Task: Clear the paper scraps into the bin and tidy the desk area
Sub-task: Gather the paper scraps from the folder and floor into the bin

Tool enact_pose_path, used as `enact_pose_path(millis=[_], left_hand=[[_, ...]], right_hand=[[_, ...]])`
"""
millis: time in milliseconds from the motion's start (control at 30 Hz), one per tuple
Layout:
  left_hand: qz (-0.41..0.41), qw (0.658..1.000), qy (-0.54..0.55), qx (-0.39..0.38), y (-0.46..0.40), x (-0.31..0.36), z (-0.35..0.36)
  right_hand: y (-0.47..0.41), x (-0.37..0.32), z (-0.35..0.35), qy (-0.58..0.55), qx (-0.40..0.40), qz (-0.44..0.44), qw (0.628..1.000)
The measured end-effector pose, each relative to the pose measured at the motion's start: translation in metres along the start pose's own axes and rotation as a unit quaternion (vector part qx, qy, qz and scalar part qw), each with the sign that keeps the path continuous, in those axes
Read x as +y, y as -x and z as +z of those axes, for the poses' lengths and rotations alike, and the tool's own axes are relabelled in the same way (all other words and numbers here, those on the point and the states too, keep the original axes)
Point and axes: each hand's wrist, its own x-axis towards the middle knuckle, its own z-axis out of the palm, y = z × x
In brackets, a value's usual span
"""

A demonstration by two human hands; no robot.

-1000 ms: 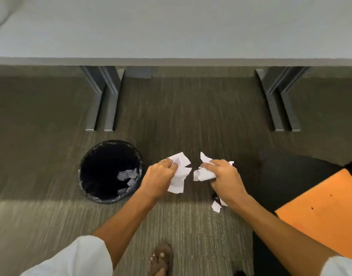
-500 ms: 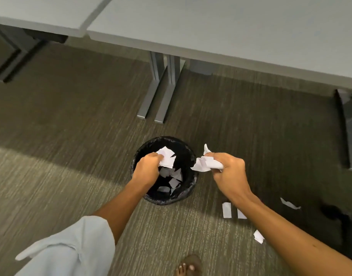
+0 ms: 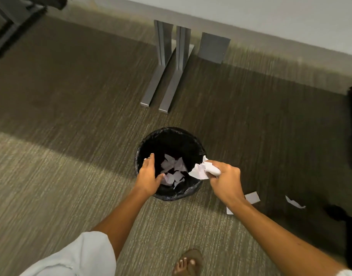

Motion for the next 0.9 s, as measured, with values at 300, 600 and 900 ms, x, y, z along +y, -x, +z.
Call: enact_pose_path(millis=[300, 600, 900], left_hand=[[-0.022, 0.998, -0.031, 0.040, 0.021, -0.041, -0.019], [0.004, 0.995, -0.092, 0.028, 0.027, -0.030, -0.015], [0.145, 0.972, -0.171, -0.067, 0.046, 0.056, 0.041]], right_hand=[[-0.048, -0.032, 0.070, -0.079, -0.125, 0.163, 0.975], [-0.012, 0.013, 0.050, -0.198, -0.128, 0.235, 0.943], [0.120, 0.122, -0.107, -0.025, 0.063, 0.214, 0.975]])
